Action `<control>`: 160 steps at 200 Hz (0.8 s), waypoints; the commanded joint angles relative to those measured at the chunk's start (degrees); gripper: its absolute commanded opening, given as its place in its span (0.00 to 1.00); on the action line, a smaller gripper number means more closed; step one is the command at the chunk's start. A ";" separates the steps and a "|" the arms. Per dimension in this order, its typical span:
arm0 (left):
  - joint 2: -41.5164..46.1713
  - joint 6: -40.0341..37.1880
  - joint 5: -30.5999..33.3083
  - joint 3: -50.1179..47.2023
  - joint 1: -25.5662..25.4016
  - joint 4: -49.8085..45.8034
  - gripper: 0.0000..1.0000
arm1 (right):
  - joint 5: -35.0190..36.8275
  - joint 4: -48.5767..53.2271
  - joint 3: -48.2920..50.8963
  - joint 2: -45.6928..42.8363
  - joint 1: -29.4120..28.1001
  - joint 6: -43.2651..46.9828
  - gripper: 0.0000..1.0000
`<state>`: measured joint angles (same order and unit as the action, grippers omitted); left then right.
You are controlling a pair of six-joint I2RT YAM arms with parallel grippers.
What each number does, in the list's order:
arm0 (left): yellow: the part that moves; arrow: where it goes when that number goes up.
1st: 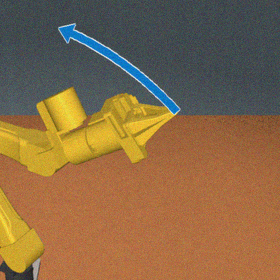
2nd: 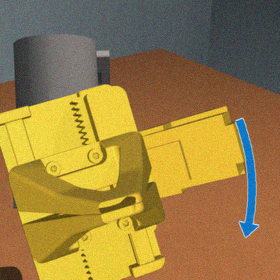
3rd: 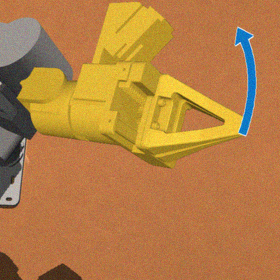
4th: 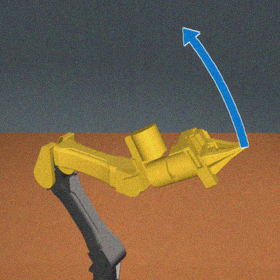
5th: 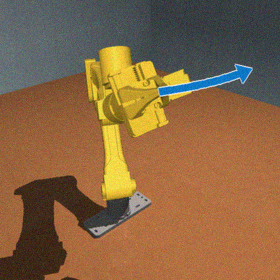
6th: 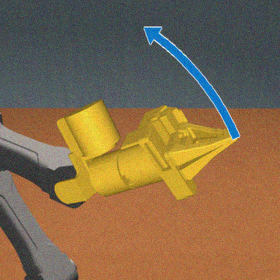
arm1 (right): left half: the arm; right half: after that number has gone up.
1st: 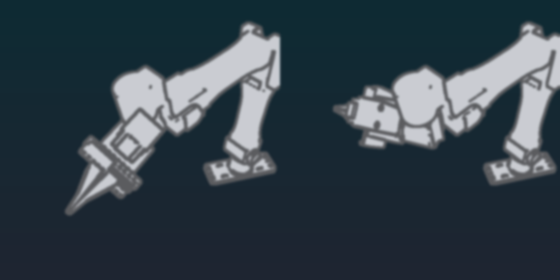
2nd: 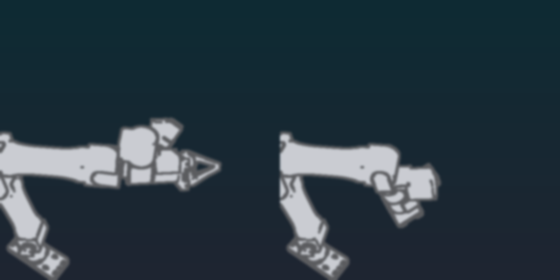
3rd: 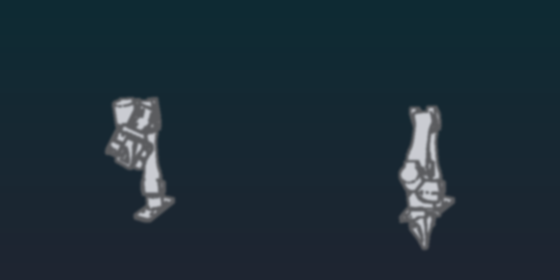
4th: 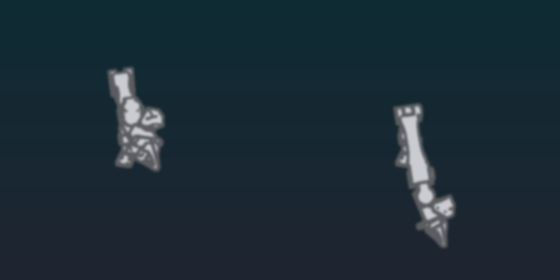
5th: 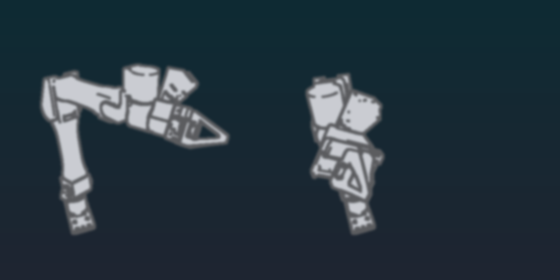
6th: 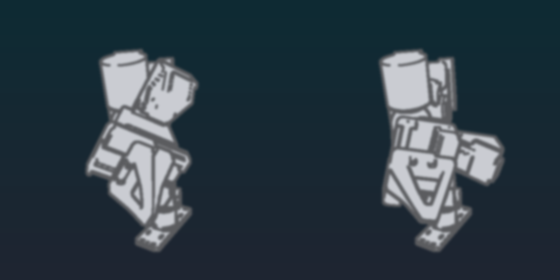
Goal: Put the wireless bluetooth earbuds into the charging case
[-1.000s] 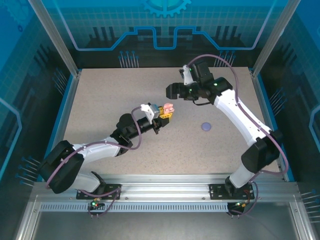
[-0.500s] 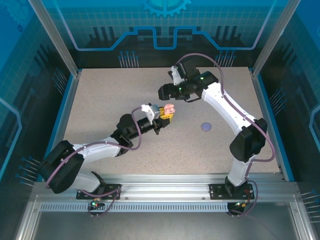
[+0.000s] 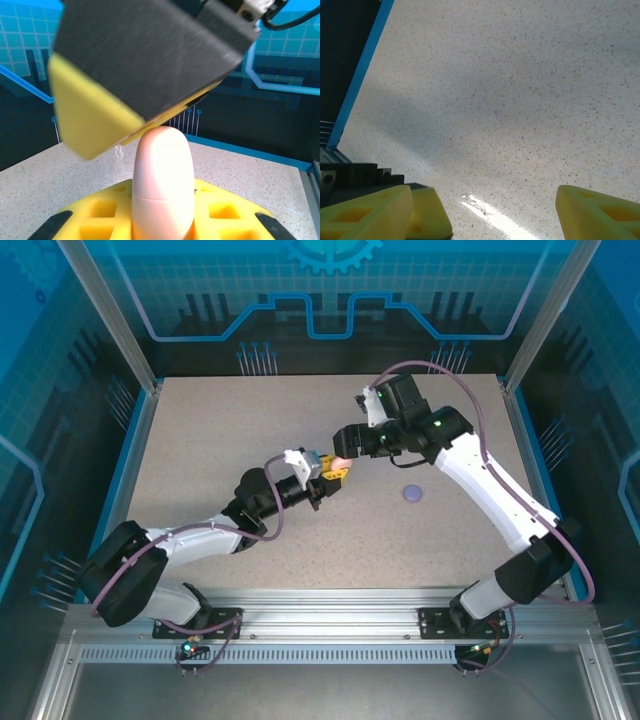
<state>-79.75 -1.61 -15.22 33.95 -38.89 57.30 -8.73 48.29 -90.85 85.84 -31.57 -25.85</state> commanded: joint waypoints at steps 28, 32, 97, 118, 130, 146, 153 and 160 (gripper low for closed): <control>-0.25 -0.33 0.43 2.38 -0.18 0.50 0.00 | 4.51 -3.88 4.61 -4.37 3.75 -4.71 0.79; -0.20 -0.33 0.41 2.43 -0.20 0.25 0.00 | 4.78 -4.22 5.05 -4.75 4.30 -5.17 0.79; -0.14 3.18 3.36 1.27 -1.34 -3.86 0.00 | 7.32 -9.88 19.03 -14.22 10.99 -9.59 0.81; -0.56 6.31 5.39 0.09 -1.69 -3.96 0.00 | 6.98 -11.43 24.09 -16.86 11.33 -9.56 0.81; -0.59 8.63 6.50 -0.44 -1.84 -4.73 0.00 | 7.06 -12.10 26.82 -18.28 11.28 -9.71 0.81; -0.55 11.65 8.37 -1.14 -2.07 -5.70 0.00 | 7.36 -12.68 29.94 -19.89 11.30 -9.73 0.81; -0.67 12.58 8.88 -1.49 -2.18 -6.05 0.00 | 7.47 -12.94 31.16 -20.56 11.36 -9.75 0.81; -0.67 13.04 9.45 -1.86 -2.43 -6.31 0.00 | 7.59 -13.20 32.33 -21.22 11.36 -9.66 0.81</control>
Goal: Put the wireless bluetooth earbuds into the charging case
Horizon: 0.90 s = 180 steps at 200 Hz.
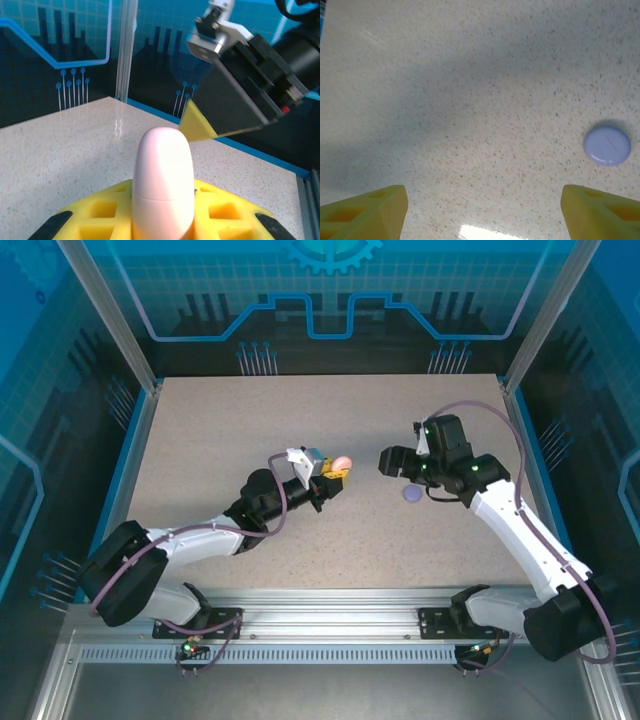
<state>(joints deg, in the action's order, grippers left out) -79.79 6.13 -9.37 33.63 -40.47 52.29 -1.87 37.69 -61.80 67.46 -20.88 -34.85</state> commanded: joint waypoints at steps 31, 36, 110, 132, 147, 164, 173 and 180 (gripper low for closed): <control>-1.32 9.08 6.63 -2.43 -1.86 -2.79 0.00 | 1.86 -2.98 7.33 -5.34 0.75 -0.50 0.81; -1.48 9.91 7.16 -2.42 -1.91 -3.46 0.00 | 2.10 -2.98 7.73 -5.74 0.77 -0.48 0.81; -7.93 24.20 11.78 1.52 -2.30 -10.34 0.00 | 2.56 -3.23 10.55 -7.70 1.70 -0.31 0.82; -9.94 26.71 13.63 3.19 -2.72 -12.45 0.00 | 2.44 -3.28 10.81 -7.98 2.00 -0.21 0.82; -11.05 28.74 15.52 4.22 -2.72 -15.08 0.00 | 2.32 -3.23 10.82 -8.21 2.26 -0.22 0.82; -12.43 30.46 17.34 5.93 -2.69 -18.55 0.00 | 2.31 -3.11 10.74 -8.56 2.56 -0.18 0.82; -13.35 31.23 17.63 6.50 -2.71 -19.38 0.00 | 2.22 -2.99 10.57 -8.73 2.66 -0.13 0.82; -14.05 31.84 17.92 7.08 -2.69 -20.17 0.00 | 2.10 -2.98 10.52 -8.82 2.69 -0.13 0.82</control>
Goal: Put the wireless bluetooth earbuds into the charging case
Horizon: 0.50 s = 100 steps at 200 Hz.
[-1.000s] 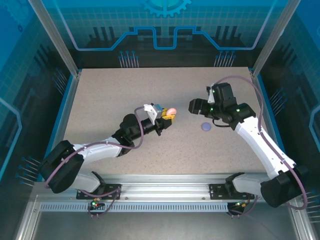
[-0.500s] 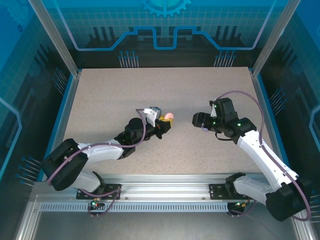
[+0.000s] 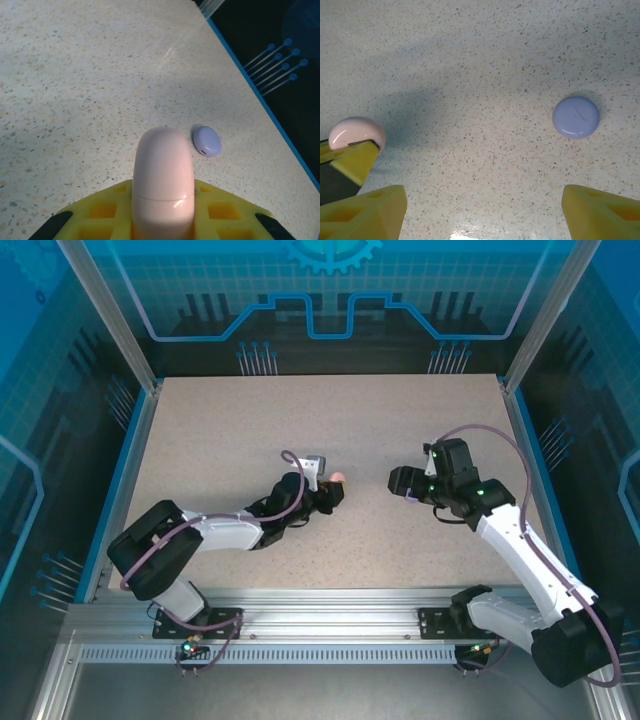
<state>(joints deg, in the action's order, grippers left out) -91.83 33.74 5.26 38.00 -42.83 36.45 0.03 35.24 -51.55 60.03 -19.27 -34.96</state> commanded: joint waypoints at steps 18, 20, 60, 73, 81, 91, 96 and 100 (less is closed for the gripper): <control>-3.95 5.83 4.05 5.03 -0.37 -7.99 0.00 | 0.15 -0.35 0.12 -1.49 1.16 -0.10 0.82; -4.18 5.95 4.06 5.26 -0.38 -8.33 0.00 | 0.14 -0.35 0.13 -1.49 1.16 -0.11 0.82; -8.73 8.81 2.62 8.30 -0.34 -10.78 0.00 | 0.28 0.08 -0.18 -2.09 1.34 0.07 0.82; -10.12 9.99 2.09 8.98 -0.36 -11.46 0.00 | 0.48 0.18 -0.22 -2.27 1.47 0.07 0.82; -10.86 10.75 1.84 9.13 -0.33 -11.50 0.00 | 0.42 0.26 -0.22 -2.33 1.45 0.10 0.82; -11.70 11.70 1.69 9.29 -0.33 -11.79 0.00 | 0.40 0.31 -0.15 -2.37 1.51 0.16 0.82; -12.15 11.87 1.54 9.50 -0.33 -11.84 0.00 | 0.41 0.28 -0.13 -2.37 1.51 0.14 0.82; -12.45 11.94 1.51 9.54 -0.40 -11.99 0.00 | 0.36 0.26 -0.13 -2.37 1.51 0.14 0.82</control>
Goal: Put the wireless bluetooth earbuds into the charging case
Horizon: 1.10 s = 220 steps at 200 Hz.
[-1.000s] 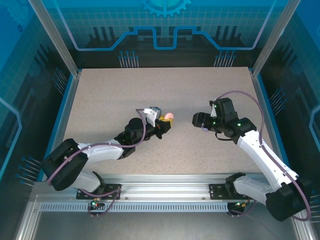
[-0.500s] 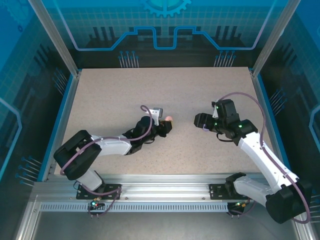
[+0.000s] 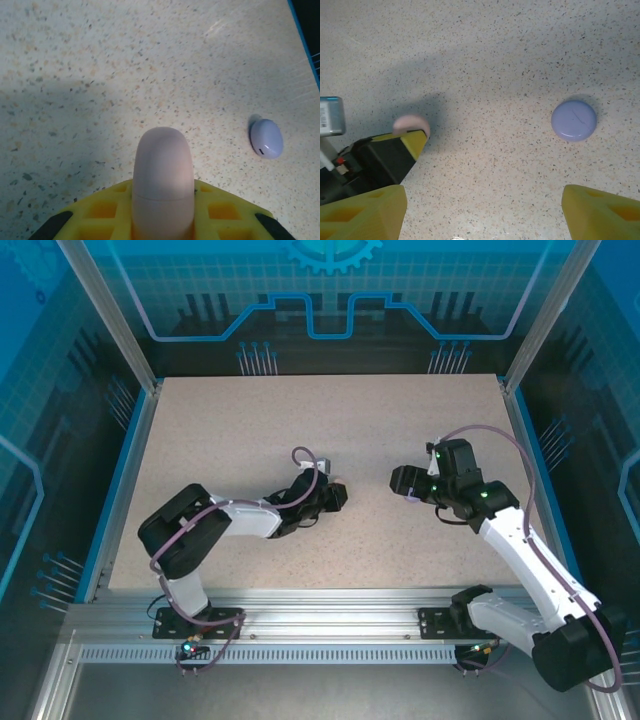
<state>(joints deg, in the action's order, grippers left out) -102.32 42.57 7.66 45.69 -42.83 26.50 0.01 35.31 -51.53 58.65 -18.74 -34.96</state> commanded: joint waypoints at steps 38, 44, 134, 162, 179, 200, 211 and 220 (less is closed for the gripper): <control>-3.73 3.61 -0.68 4.17 0.17 -6.51 0.00 | 0.35 0.28 -0.22 -1.08 1.10 0.24 0.82; -3.97 3.81 -0.72 4.76 0.30 -7.64 0.01 | 0.34 0.29 -0.24 -1.10 1.19 0.24 0.82; -4.21 4.78 -3.47 7.24 4.02 -16.78 0.41 | 0.17 0.98 -1.60 -1.35 1.26 0.40 0.82; -2.50 4.29 -3.03 6.87 4.78 -18.29 0.48 | 0.16 1.64 -2.68 -1.44 1.22 0.50 0.82; -0.57 3.58 -0.36 6.31 5.06 -19.66 0.62 | 0.09 2.05 -3.50 -1.44 1.27 0.59 0.82; 3.05 2.14 3.41 5.42 5.86 -21.74 0.79 | -0.16 2.63 -4.49 -1.44 1.25 0.77 0.83; 5.10 1.00 5.16 5.13 6.65 -23.14 0.86 | -0.19 2.96 -5.04 -1.44 1.33 0.77 0.85; 7.27 0.00 6.27 4.87 7.38 -24.41 0.99 | -0.30 3.23 -5.47 -1.46 1.28 0.98 0.86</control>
<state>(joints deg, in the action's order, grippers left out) -100.82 45.32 8.54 51.53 -37.30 7.40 -0.01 36.93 -54.43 58.06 -18.31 -34.89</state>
